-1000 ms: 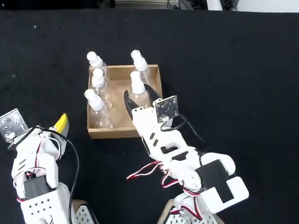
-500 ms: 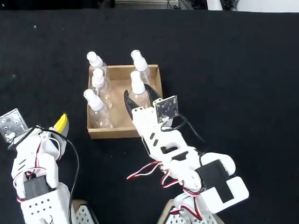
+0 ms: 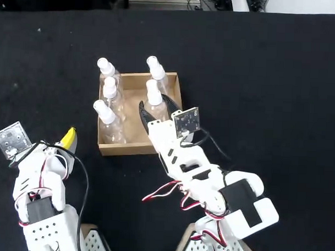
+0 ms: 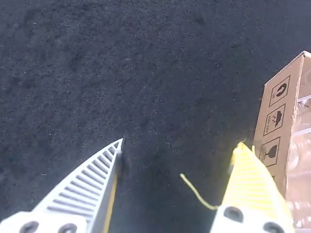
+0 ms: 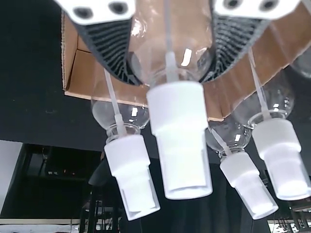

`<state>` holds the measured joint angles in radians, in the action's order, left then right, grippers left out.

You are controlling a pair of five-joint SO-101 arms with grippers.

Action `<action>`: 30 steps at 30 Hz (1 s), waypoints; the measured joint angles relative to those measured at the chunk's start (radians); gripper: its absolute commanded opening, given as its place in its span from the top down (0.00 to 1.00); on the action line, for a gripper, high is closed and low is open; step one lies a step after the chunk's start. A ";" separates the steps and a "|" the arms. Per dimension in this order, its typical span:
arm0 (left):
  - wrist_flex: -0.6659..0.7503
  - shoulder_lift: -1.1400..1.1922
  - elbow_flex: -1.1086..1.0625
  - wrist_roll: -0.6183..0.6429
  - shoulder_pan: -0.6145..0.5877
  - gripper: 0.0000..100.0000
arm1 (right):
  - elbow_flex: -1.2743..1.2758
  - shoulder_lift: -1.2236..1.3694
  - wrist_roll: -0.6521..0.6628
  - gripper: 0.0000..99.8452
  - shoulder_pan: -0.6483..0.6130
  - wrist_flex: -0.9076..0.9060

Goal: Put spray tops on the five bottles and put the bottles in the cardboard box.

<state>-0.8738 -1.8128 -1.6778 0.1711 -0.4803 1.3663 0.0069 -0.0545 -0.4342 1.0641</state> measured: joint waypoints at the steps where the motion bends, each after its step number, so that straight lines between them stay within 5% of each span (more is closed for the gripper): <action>1: 0.000 0.000 0.000 0.000 0.000 0.68 | 0.000 0.000 0.000 0.84 0.000 0.000; 22: 0.000 0.000 0.000 0.000 0.000 0.68 | 0.017 0.000 0.000 0.79 0.000 0.000; 30: 0.000 0.000 0.000 0.000 0.000 0.68 | 0.017 0.000 0.000 0.65 0.000 0.000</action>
<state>-0.8738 -1.8128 -1.6778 0.1711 -0.4803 1.3832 0.0069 -0.0545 -0.4342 1.0641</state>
